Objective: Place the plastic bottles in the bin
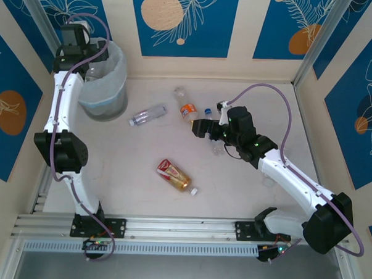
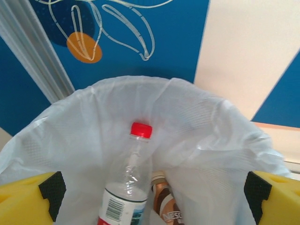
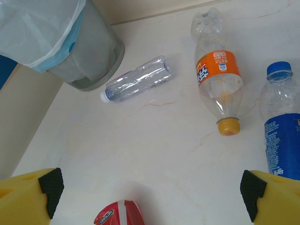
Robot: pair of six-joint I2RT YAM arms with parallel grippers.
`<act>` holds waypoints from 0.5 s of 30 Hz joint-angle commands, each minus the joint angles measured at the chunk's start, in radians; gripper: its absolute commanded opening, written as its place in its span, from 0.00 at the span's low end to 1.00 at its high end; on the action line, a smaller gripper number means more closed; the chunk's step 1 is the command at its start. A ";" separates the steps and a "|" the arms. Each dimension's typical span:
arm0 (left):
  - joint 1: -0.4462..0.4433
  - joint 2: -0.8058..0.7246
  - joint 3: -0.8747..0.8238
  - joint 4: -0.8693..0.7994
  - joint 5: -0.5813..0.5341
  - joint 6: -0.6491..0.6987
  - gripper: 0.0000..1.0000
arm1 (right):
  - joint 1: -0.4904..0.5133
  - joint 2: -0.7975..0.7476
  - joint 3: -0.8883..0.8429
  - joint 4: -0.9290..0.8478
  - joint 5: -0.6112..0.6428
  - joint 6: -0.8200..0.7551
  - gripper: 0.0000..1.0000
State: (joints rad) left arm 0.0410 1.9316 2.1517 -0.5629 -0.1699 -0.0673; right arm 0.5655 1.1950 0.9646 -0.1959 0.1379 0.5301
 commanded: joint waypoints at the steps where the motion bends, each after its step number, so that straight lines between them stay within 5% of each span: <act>1: -0.043 -0.078 -0.012 -0.011 0.064 0.054 0.99 | 0.004 0.005 0.025 -0.007 0.030 0.009 0.99; 15: -0.293 -0.264 -0.292 0.033 0.222 0.398 0.99 | 0.003 -0.046 -0.050 -0.013 0.118 -0.039 1.00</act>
State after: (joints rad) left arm -0.1997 1.6985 1.9015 -0.5465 0.0048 0.1848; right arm 0.5655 1.1847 0.9401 -0.2035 0.2222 0.5285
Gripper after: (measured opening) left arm 0.989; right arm 0.996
